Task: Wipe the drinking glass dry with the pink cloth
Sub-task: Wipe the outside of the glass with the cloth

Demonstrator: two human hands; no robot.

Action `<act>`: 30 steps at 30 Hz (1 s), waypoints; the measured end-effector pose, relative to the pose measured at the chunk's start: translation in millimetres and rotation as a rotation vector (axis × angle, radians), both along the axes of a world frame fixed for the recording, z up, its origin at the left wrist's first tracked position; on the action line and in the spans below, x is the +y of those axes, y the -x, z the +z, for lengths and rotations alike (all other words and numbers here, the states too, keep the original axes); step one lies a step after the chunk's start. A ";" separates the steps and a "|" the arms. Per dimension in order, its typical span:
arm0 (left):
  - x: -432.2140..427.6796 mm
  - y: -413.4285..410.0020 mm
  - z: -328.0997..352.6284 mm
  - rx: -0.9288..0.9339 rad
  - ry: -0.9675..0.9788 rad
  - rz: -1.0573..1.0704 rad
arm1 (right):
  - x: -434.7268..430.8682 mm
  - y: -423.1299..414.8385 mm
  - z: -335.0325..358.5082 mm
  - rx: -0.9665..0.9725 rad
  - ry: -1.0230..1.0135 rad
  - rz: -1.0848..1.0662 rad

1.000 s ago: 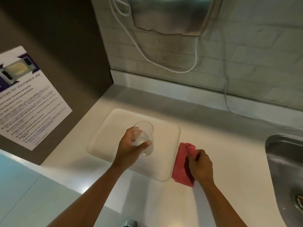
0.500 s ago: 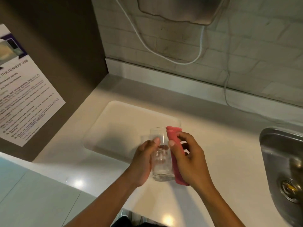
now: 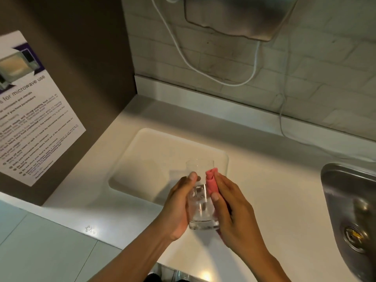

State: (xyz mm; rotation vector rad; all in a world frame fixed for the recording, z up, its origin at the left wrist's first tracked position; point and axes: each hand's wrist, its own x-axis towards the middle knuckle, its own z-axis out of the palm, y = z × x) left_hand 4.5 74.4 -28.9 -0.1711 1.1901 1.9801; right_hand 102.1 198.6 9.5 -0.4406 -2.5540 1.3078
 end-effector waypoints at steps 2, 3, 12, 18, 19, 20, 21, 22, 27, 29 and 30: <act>0.9 -6.7 -1.3 -0.005 -0.007 -0.054 | 5.5 13.6 7.4 0.010 0.002 -0.078; 2.3 -10.2 -1.0 -0.016 -0.011 -0.071 | 6.9 20.9 12.0 0.011 -0.020 -0.095; -2.7 -7.0 -3.7 -0.091 -0.048 -0.101 | -1.1 18.0 11.1 -0.045 0.036 0.018; -4.9 3.8 -7.4 -0.072 -0.084 -0.095 | -14.7 4.8 7.1 -0.024 -0.073 0.111; -6.4 2.3 -8.1 -0.071 -0.102 -0.113 | -13.3 1.1 5.6 -0.027 -0.063 0.107; -6.8 -0.1 -9.1 -0.078 -0.124 -0.131 | -9.1 2.6 6.0 -0.027 -0.043 0.088; -6.4 -2.9 -9.3 -0.088 -0.134 -0.142 | -4.0 7.4 8.1 -0.030 -0.014 0.056; -5.3 -4.5 -9.7 -0.102 -0.139 -0.145 | 0.3 13.4 12.1 -0.033 0.002 0.026; -3.9 6.4 -5.2 -0.062 -0.174 -0.124 | -10.6 2.5 11.6 -0.053 -0.198 0.077; -7.0 1.9 -3.3 -0.043 -0.173 -0.160 | -9.0 -4.2 11.9 -0.054 -0.172 0.076; -8.0 -2.0 -3.4 -0.057 -0.166 -0.178 | -4.4 -0.7 14.2 -0.055 -0.139 0.045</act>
